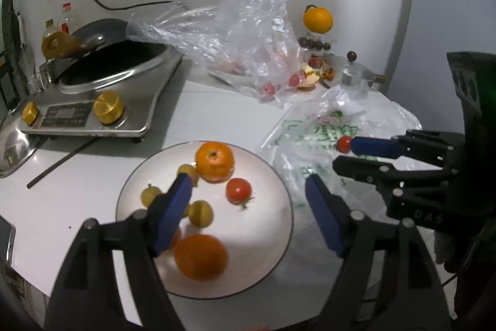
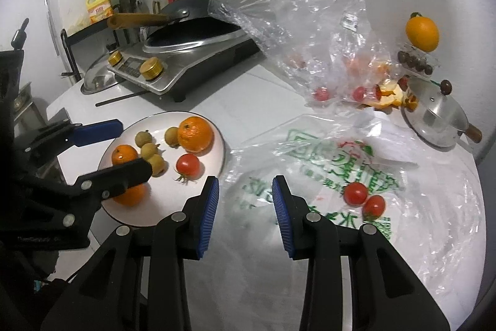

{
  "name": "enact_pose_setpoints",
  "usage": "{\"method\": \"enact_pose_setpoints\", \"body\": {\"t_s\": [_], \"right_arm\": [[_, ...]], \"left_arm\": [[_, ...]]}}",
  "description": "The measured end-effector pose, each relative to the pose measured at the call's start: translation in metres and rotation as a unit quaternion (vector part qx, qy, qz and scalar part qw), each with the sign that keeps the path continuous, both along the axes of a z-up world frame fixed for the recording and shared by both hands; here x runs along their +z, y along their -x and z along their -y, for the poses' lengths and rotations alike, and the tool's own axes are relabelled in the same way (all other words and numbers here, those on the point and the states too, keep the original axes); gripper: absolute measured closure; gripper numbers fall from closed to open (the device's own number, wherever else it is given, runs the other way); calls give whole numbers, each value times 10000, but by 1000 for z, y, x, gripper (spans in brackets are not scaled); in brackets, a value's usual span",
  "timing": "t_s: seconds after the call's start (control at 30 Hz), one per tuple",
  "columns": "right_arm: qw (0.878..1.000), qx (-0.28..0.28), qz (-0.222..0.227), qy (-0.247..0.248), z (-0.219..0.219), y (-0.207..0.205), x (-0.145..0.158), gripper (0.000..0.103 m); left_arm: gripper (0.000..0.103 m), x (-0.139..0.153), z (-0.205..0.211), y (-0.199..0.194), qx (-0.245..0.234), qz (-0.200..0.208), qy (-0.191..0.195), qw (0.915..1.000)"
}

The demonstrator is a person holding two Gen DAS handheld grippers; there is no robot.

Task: Organize fruits
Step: 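Move both tools back over the two cherry tomatoes on the bag, then grasp a cherry tomato with the left tool while the right tool grasps the other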

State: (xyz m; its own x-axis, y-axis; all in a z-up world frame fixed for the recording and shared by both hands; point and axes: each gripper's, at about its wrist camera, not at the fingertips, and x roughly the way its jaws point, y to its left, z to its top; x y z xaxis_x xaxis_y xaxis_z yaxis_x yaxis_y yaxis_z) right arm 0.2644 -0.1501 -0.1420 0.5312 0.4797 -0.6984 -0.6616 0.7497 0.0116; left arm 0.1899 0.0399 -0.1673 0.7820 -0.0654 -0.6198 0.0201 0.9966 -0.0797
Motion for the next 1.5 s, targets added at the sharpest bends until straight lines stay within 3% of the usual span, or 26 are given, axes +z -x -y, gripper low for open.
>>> {"method": "enact_pose_setpoints", "body": {"t_s": [0.93, 1.5], "right_arm": [[9977, -641, -137, -175, 97, -42, -12, 65], [9974, -555, -463, -53, 107, -79, -37, 65]], "left_arm": [[26, -8, 92, -53, -634, -329, -423, 9965], [26, -24, 112, -92, -688, -534, -401, 9954]]}}
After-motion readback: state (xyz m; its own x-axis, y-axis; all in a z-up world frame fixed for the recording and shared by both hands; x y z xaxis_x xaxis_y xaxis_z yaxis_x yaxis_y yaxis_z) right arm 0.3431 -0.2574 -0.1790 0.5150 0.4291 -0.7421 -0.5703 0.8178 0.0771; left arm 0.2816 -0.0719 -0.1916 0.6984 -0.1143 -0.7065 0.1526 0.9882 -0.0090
